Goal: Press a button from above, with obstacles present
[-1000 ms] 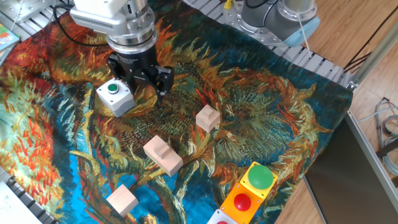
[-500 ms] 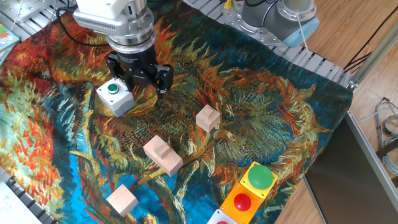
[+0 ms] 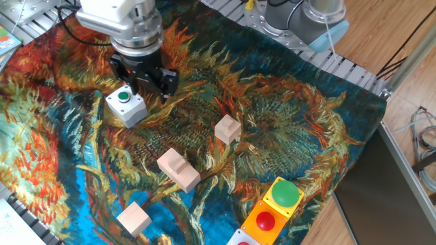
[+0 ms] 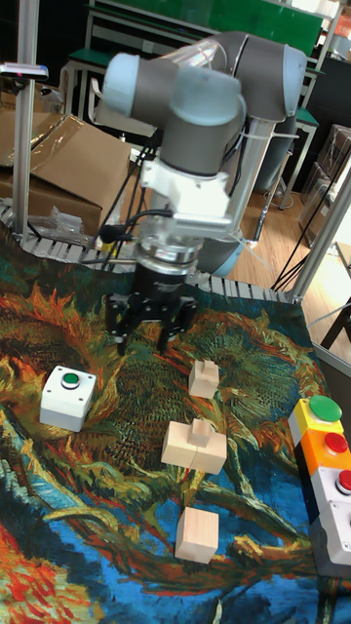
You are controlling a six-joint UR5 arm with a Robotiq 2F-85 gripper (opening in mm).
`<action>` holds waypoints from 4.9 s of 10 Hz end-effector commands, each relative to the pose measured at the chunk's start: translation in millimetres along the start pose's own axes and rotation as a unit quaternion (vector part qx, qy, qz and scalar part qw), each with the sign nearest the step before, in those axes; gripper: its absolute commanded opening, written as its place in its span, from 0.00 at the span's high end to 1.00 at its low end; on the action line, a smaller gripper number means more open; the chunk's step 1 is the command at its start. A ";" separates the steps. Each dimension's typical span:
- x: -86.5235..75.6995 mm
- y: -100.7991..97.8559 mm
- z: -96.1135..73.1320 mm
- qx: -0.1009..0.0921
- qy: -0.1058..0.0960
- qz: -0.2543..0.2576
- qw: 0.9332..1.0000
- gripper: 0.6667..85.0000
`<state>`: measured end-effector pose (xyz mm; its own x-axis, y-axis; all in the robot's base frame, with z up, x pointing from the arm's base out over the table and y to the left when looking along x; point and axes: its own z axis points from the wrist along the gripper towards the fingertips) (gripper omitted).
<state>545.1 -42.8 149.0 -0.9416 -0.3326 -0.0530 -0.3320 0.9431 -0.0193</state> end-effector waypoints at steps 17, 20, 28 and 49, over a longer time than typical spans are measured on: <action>9.4 -52.6 51.5 -0.005 -0.004 0.013 1.000 0.31; 8.3 -50.7 52.7 -0.013 -0.009 0.010 1.000 0.30; 19.0 -56.4 61.9 -0.009 -0.005 -0.003 1.000 0.30; 23.5 -53.2 68.9 -0.009 -0.009 -0.014 1.000 0.31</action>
<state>543.1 -102.2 77.9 -0.9296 -0.3632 -0.0620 -0.3633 0.9316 -0.0101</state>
